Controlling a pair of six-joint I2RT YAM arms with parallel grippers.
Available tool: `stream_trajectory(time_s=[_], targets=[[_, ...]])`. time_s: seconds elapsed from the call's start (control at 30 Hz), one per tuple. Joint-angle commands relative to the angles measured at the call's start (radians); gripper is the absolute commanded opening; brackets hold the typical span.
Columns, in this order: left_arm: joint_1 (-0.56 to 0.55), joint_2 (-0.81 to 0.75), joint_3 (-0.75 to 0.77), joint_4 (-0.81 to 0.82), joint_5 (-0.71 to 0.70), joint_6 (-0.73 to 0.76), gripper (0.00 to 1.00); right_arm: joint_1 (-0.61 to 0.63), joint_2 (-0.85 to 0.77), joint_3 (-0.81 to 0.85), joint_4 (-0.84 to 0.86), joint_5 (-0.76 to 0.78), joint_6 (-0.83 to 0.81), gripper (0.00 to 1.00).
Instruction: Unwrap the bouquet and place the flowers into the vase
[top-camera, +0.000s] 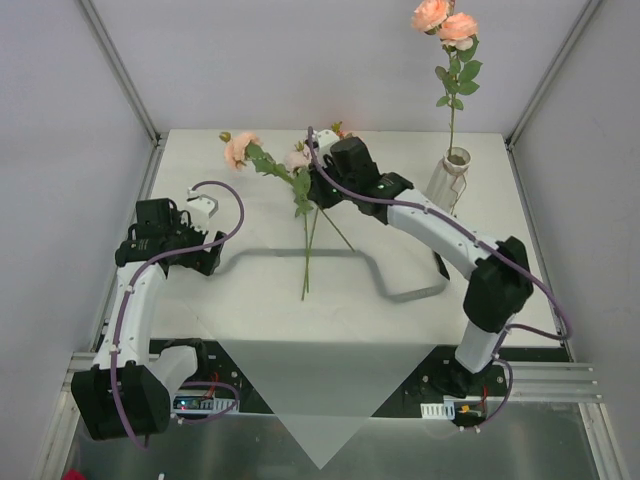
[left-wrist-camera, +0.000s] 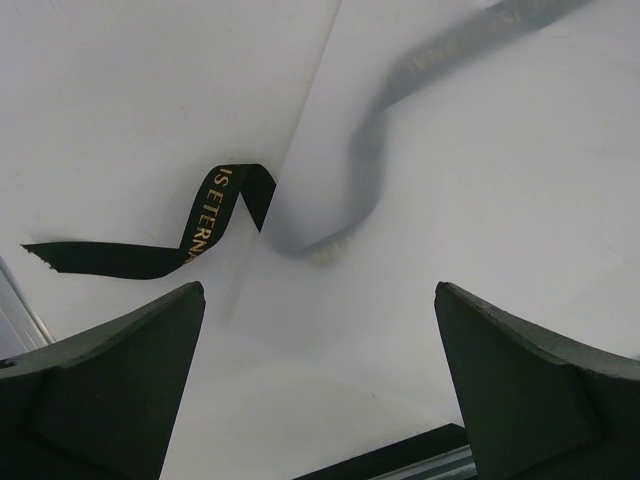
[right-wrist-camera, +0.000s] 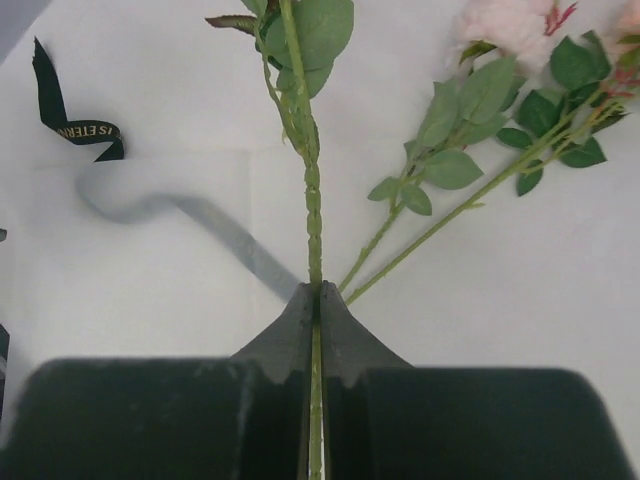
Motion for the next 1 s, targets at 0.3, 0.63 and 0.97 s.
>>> stream_trajectory(time_s=[0.3,0.63,0.97], targets=[[-0.006,-0.033,-0.004,0.005,0.004,0.021,0.99,-0.003,-0.247,-0.455,-0.026,0.190,-0.006,0.01],[-0.007,-0.060,-0.013,0.003,-0.011,0.031,0.99,0.003,-0.099,-0.372,-0.093,0.093,-0.061,0.25],[-0.007,-0.070,-0.016,0.003,-0.011,0.031,0.99,-0.004,0.064,-0.214,-0.149,0.105,-0.118,0.45]])
